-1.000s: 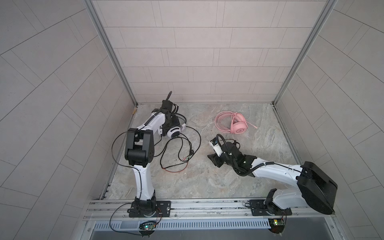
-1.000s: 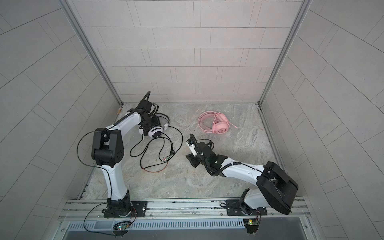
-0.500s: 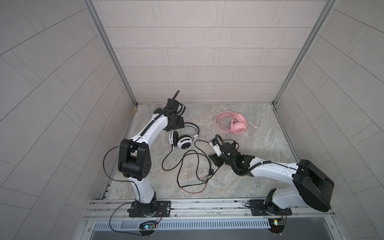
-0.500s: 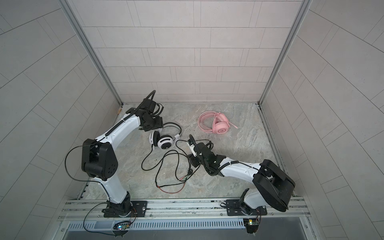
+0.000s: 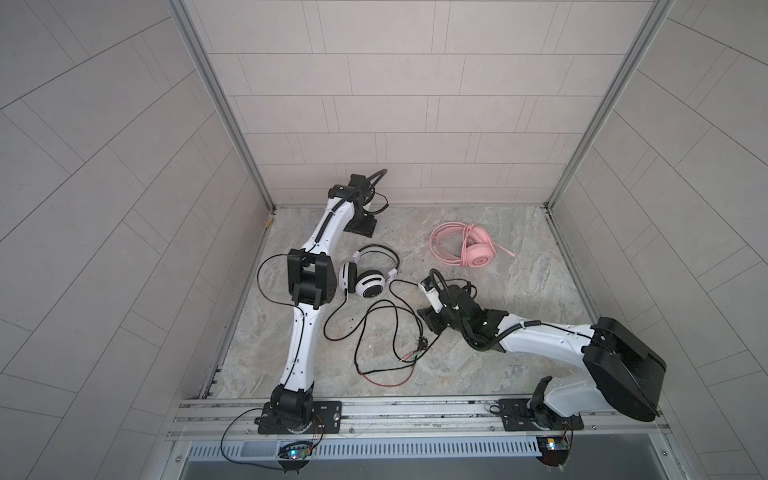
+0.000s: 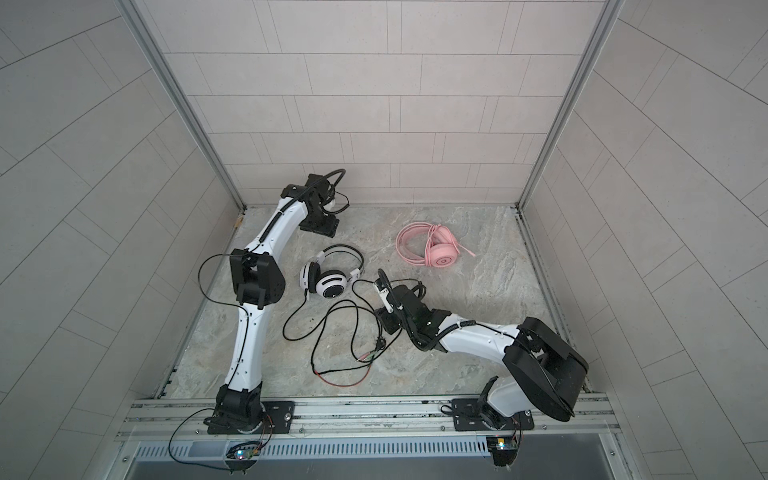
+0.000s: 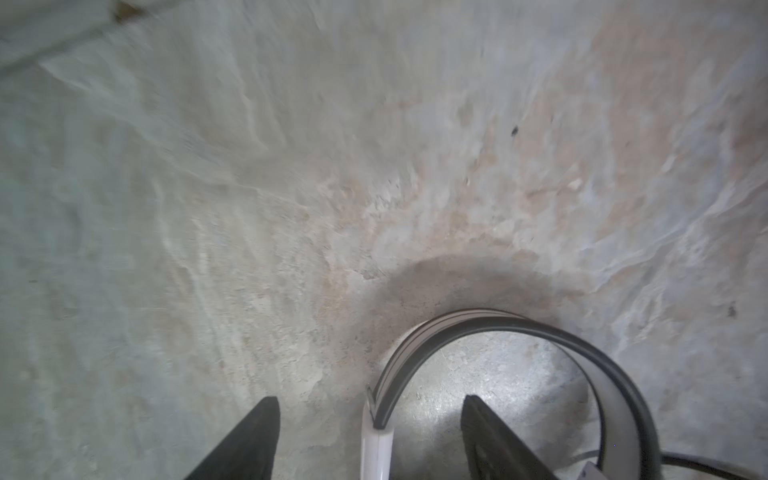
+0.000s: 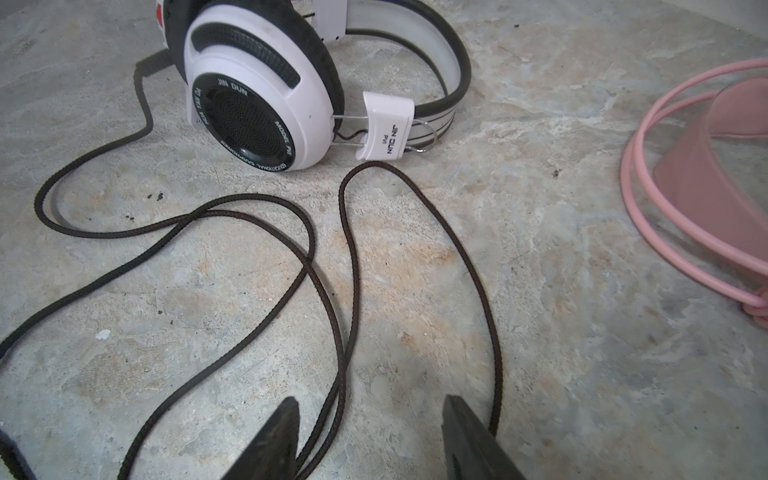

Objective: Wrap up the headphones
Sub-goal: 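Grasp the white headphones' headband with the left gripper, then lift the white headphones with the left gripper while the right grasps an earcup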

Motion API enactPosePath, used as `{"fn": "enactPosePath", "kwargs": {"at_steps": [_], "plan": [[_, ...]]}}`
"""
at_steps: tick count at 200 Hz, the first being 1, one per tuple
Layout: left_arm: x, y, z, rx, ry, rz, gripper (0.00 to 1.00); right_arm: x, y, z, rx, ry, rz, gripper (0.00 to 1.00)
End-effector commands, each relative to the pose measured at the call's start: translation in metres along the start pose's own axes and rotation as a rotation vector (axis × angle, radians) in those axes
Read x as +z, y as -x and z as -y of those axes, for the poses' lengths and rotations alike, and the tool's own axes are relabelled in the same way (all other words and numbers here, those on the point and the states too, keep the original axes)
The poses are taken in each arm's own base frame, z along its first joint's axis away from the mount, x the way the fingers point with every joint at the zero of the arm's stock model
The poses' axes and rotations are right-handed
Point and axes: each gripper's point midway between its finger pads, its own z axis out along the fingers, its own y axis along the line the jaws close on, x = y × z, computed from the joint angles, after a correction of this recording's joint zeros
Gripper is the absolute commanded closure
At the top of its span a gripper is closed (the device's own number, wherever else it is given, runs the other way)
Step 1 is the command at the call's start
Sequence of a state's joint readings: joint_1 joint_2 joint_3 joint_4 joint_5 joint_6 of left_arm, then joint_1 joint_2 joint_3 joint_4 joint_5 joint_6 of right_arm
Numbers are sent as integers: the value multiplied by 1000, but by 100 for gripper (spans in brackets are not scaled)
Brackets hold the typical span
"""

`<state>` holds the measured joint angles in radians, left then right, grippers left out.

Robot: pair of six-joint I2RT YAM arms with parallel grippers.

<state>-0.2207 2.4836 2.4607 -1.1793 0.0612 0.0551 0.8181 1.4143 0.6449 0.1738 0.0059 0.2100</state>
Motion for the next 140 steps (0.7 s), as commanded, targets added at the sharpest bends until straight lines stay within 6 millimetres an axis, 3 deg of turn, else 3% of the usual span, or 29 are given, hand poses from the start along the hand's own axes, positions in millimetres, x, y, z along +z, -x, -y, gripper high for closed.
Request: {"fn": "enactPosePath", "kwargs": {"at_steps": [1,41,60,73,140], "plan": [[7,-25,4,36,-50,-109,27,1,7,-2,1,0,8,43],[33,-33,12,16,-89,-145,33,2,6,-1,2,-2,3,43],[36,-35,11,-9,-77,-156,42,3,7,-1,2,-3,5,43],[35,-34,5,-31,-51,-151,57,3,7,-1,1,-2,5,43],[32,-52,-23,-217,-36,-160,86,6,5,-6,6,22,-4,43]]}}
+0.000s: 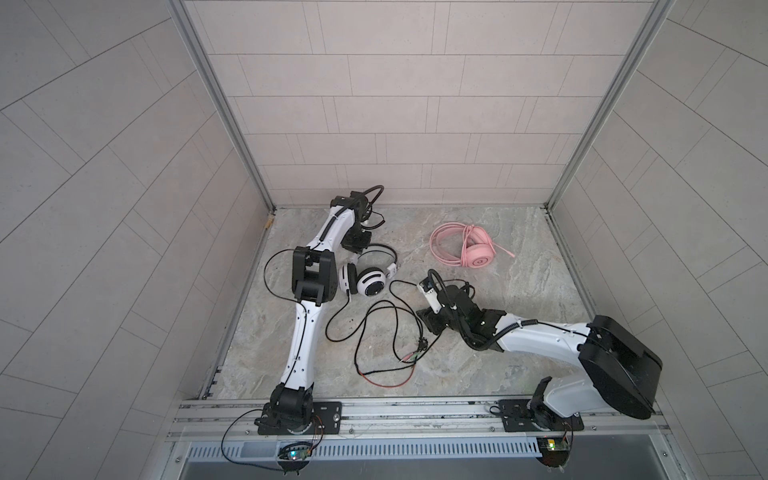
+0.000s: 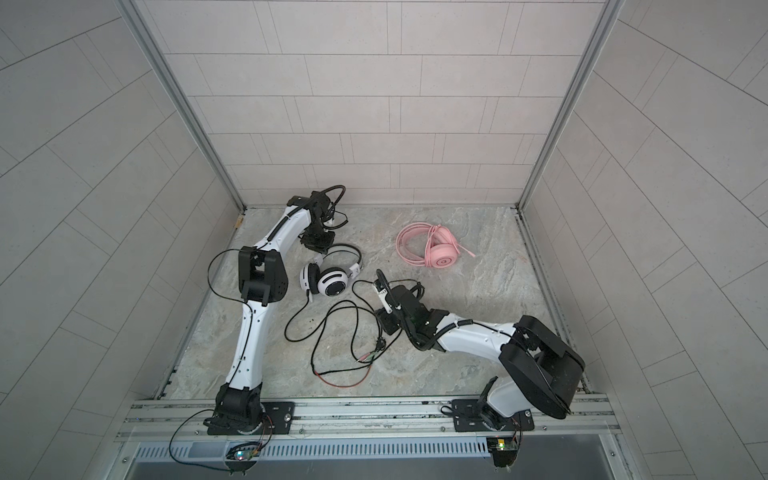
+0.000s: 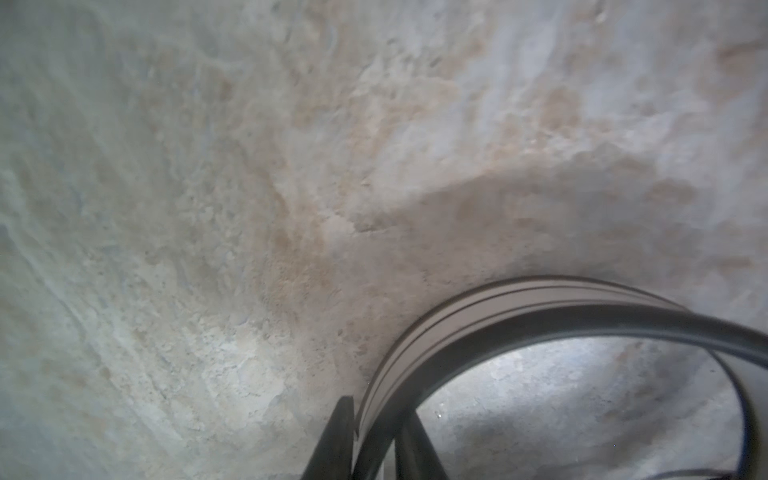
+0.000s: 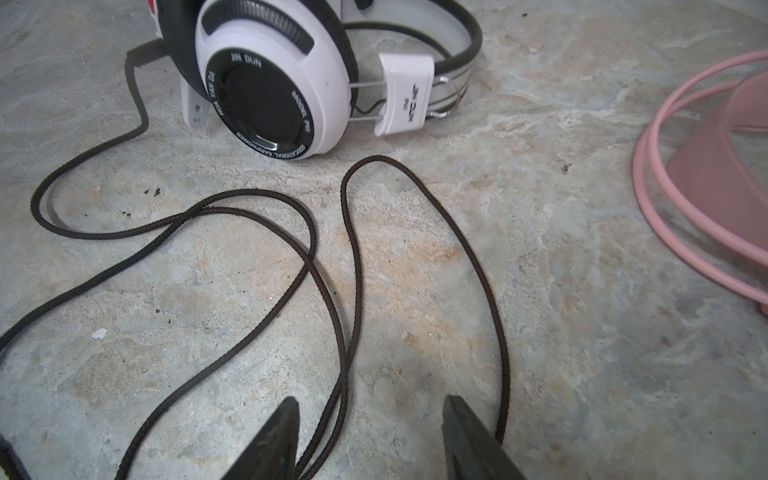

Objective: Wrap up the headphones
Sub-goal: 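Lift the white headphones with the left gripper while the right grasps an earcup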

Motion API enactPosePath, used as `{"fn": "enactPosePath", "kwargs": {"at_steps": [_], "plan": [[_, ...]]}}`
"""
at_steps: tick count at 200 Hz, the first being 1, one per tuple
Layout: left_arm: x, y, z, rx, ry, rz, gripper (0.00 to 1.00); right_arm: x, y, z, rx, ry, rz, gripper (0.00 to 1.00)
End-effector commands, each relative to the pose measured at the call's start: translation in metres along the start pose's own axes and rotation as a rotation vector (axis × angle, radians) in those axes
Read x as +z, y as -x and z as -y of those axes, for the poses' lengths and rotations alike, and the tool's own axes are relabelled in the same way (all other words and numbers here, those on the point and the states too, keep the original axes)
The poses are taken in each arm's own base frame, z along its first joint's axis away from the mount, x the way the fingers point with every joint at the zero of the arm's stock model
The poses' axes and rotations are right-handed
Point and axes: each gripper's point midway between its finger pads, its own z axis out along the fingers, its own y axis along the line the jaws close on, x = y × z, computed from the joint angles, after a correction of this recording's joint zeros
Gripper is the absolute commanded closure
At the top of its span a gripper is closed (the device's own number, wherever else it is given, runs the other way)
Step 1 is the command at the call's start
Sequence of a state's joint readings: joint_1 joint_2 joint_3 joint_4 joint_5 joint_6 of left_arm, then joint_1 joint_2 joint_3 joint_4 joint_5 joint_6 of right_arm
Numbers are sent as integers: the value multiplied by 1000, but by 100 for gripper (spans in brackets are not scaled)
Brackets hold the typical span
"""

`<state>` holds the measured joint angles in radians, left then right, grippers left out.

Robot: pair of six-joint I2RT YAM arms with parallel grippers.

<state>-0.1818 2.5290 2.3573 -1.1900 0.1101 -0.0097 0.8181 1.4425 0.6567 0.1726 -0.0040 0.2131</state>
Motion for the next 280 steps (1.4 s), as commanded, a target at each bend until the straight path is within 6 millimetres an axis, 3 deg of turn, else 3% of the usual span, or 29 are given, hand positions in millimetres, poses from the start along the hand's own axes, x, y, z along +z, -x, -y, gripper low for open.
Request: {"fn": "enactPosePath", "kwargs": {"at_steps": [1,47,97,118,149,162,171,193,221,248,280], "plan": [[-12,-12,-15,-116,-2,2,86,0,9,-4,5,15,15,43],[-40,-26,-21,-368,-135,204,100,-2,10,-2,9,8,21,43],[-66,-50,-18,-499,-217,378,100,2,13,-4,84,50,29,43],[-79,-64,-20,-542,-217,445,100,4,30,-6,89,58,28,42],[-91,-84,-15,-582,-236,509,100,11,78,-13,167,68,46,38],[-96,-91,-11,-580,-245,526,100,16,93,-17,197,83,63,30],[-98,-96,-10,-588,-246,536,100,23,101,-21,221,91,54,6],[-99,-105,-4,-592,-279,541,100,47,114,-32,273,121,-4,1],[-104,-115,0,-591,-302,551,100,75,110,-38,326,108,-56,1],[-112,-124,0,-586,-301,570,100,92,88,-22,341,11,-87,3],[-117,-136,0,-584,-295,593,100,102,76,-28,360,44,-93,17]]}}
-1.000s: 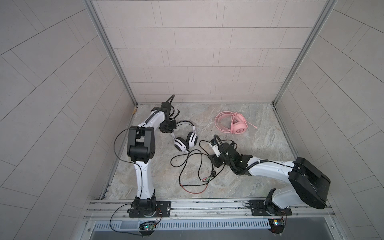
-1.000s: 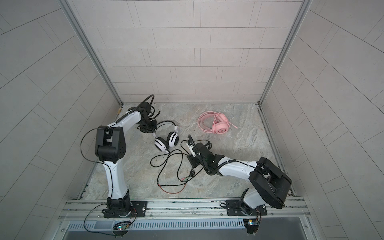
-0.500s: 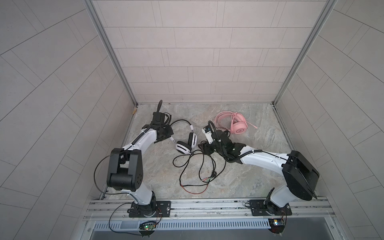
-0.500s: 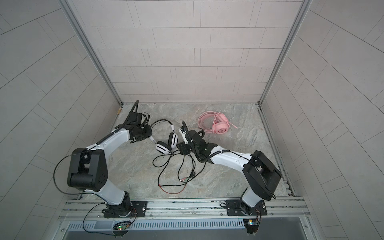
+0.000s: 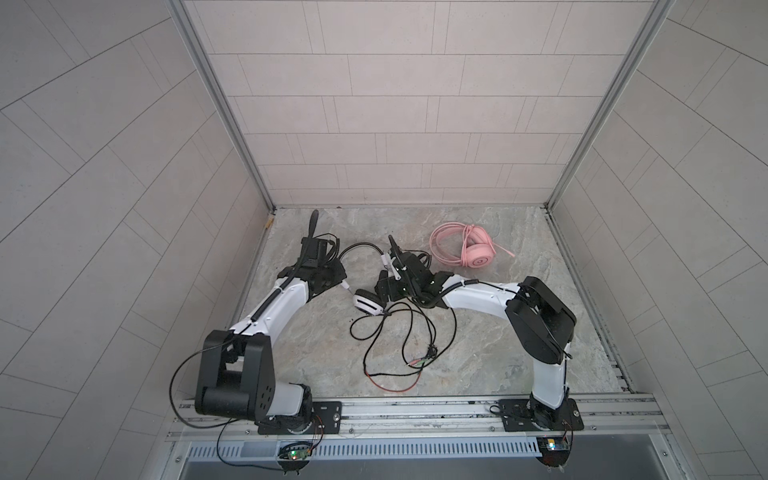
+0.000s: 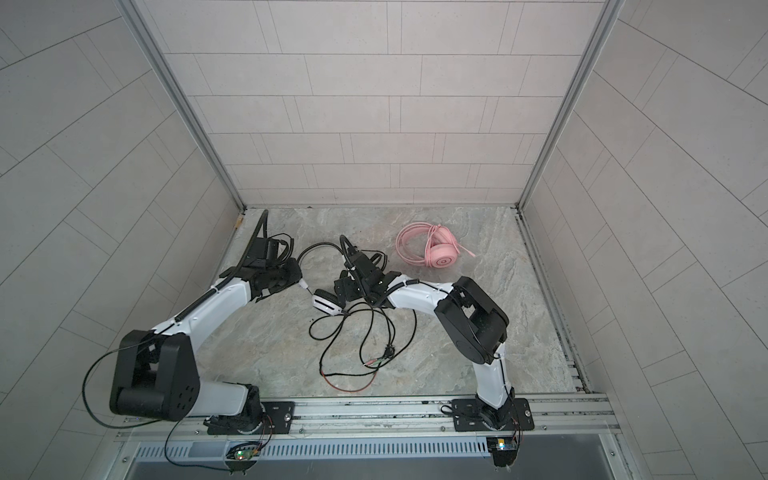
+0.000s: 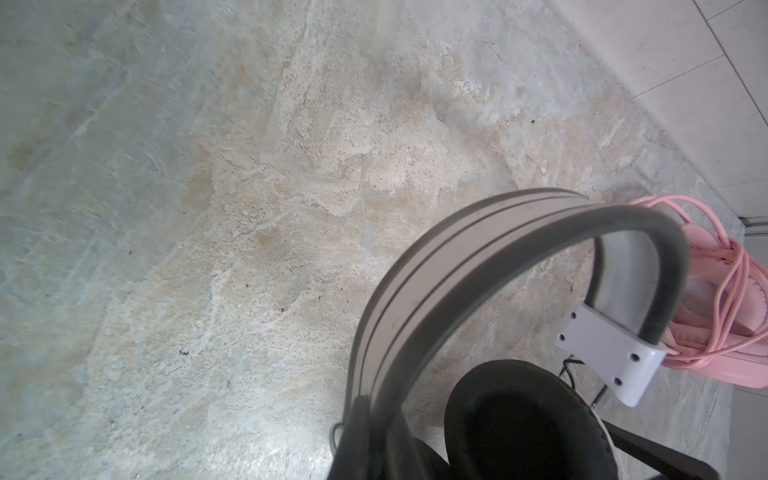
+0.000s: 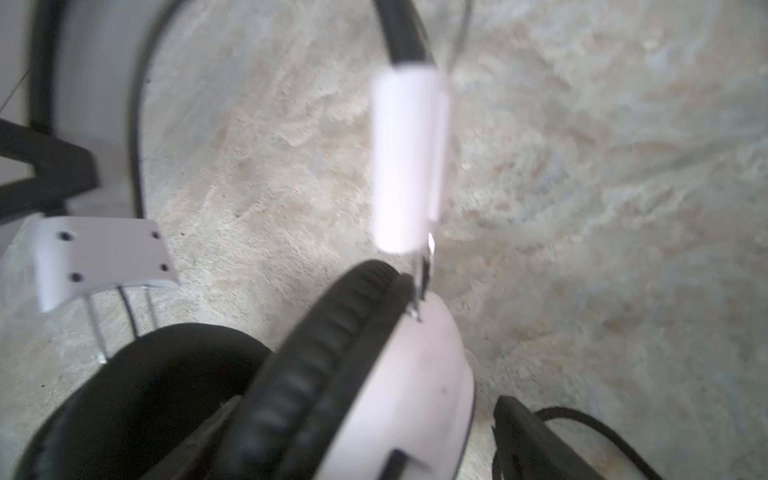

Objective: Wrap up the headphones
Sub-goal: 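Lift the white headphones with the left gripper while the right grasps an earcup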

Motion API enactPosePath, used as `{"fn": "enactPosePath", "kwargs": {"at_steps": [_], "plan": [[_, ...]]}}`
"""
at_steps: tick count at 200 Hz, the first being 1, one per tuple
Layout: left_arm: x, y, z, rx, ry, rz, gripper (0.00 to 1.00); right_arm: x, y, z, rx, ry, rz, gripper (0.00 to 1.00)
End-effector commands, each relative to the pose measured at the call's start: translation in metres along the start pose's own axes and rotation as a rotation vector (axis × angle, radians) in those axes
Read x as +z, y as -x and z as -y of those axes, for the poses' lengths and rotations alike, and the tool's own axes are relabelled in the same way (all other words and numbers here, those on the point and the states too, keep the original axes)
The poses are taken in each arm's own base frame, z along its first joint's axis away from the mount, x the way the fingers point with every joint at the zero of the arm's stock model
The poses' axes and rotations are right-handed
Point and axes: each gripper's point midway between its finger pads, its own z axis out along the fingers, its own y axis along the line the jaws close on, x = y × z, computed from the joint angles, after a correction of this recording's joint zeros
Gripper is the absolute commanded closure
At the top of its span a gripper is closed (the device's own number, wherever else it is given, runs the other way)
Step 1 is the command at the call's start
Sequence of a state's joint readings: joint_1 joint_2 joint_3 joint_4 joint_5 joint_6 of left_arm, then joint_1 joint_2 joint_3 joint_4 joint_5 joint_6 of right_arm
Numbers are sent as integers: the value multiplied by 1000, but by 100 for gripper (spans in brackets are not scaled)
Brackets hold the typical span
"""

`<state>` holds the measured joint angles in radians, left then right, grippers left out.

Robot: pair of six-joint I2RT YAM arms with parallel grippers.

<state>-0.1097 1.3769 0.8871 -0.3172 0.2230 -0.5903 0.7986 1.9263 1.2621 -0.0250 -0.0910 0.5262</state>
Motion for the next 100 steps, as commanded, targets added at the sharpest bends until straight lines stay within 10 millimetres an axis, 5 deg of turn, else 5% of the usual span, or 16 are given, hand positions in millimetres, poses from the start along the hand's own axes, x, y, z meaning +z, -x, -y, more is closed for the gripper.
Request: {"fn": "enactPosePath", "kwargs": {"at_steps": [1,49,100], "plan": [[-15,7,13,-7,-66,59,100,5,-2,0,43,-2,1,17],[-29,2,15,2,-98,84,95,7,0,-16,87,78,23,61],[-45,-2,22,57,-110,44,61,-32,24,-12,-30,28,91,70]]}}
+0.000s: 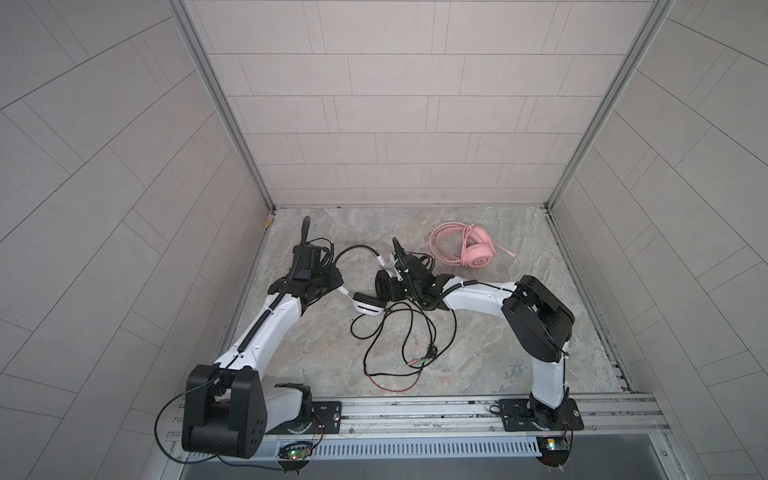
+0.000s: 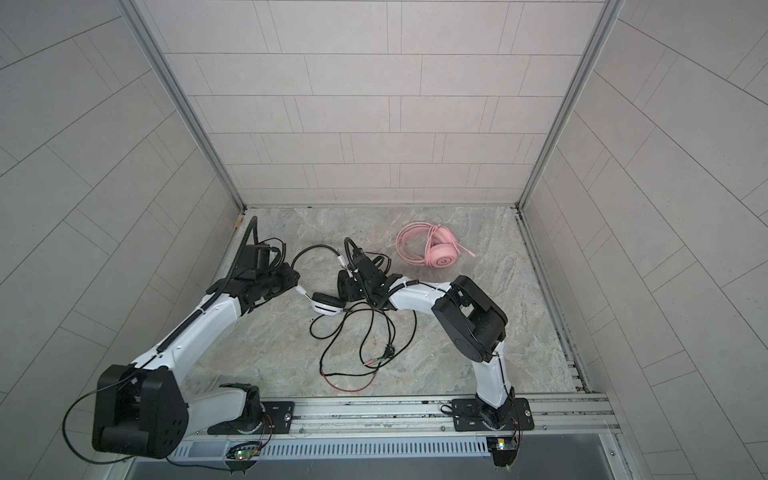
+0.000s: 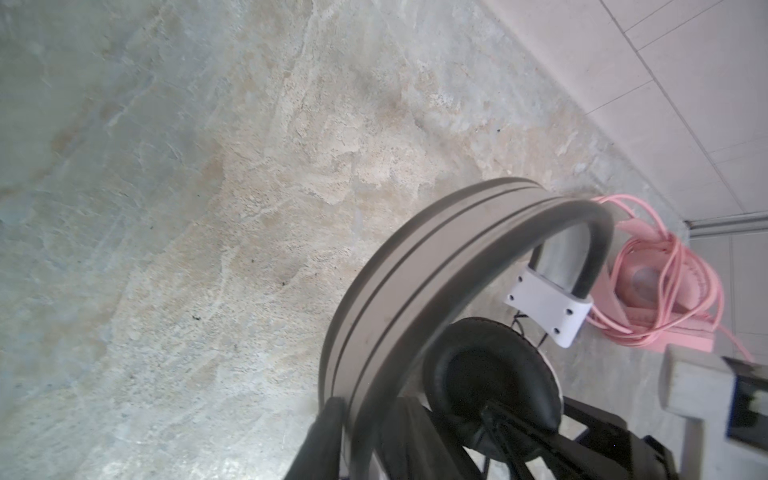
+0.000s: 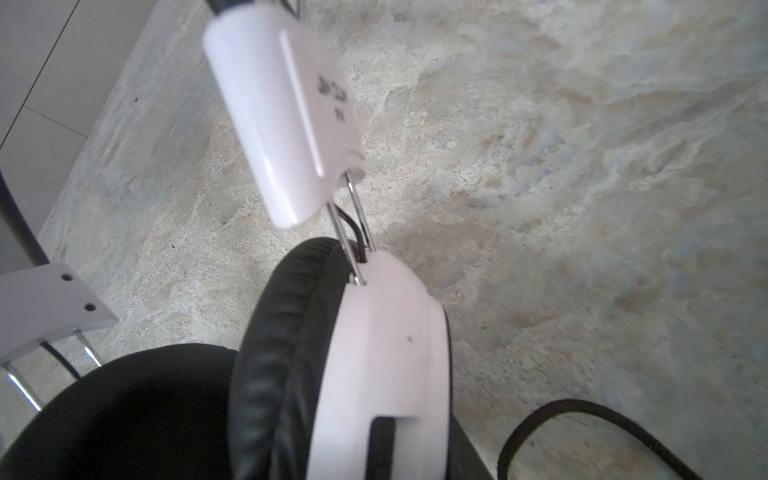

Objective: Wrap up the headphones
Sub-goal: 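Lift the white headphones with the left gripper while the right grasps an earcup, then raise the headphones high with the left gripper while the right releases and draws back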

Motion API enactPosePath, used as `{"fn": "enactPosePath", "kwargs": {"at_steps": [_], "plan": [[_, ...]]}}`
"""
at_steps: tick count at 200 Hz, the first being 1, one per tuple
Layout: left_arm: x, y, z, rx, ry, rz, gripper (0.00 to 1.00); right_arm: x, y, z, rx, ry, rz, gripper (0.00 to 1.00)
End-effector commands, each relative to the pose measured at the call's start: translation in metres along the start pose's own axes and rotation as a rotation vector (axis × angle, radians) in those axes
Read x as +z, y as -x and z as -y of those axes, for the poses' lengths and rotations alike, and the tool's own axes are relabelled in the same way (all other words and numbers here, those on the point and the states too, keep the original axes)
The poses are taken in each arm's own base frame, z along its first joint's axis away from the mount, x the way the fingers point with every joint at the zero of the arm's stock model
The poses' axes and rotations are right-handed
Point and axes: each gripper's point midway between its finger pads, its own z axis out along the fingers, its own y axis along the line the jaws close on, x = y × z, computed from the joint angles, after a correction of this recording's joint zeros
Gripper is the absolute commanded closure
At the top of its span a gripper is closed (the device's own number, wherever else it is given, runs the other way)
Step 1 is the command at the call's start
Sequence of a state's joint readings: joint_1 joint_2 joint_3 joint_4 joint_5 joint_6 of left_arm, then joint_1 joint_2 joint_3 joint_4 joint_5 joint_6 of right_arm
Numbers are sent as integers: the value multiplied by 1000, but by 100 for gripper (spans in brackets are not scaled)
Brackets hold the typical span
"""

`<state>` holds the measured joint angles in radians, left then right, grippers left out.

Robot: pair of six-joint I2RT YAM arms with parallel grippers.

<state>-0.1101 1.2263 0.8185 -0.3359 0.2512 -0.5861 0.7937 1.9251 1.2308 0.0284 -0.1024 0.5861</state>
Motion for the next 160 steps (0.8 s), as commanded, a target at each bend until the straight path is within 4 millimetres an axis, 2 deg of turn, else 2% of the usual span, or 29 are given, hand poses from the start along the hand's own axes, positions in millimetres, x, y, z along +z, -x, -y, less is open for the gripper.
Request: {"fn": "enactPosePath", "kwargs": {"at_steps": [1,40,94,118,135,160], "plan": [[-15,8,19,46,-52,5,60,-35,25,-16,-99,13,75,70],[-47,12,24,179,12,-68,40,-55,35,-15,-212,-13,97,70],[-65,33,25,267,89,-27,37,-66,40,-22,-286,-14,62,69],[-63,30,34,358,113,-29,37,-72,45,-27,-289,0,73,70],[-52,23,40,416,128,-56,37,-75,49,-35,-293,31,69,69],[-36,16,46,413,107,-111,37,-80,53,-42,-309,48,59,69]]}}
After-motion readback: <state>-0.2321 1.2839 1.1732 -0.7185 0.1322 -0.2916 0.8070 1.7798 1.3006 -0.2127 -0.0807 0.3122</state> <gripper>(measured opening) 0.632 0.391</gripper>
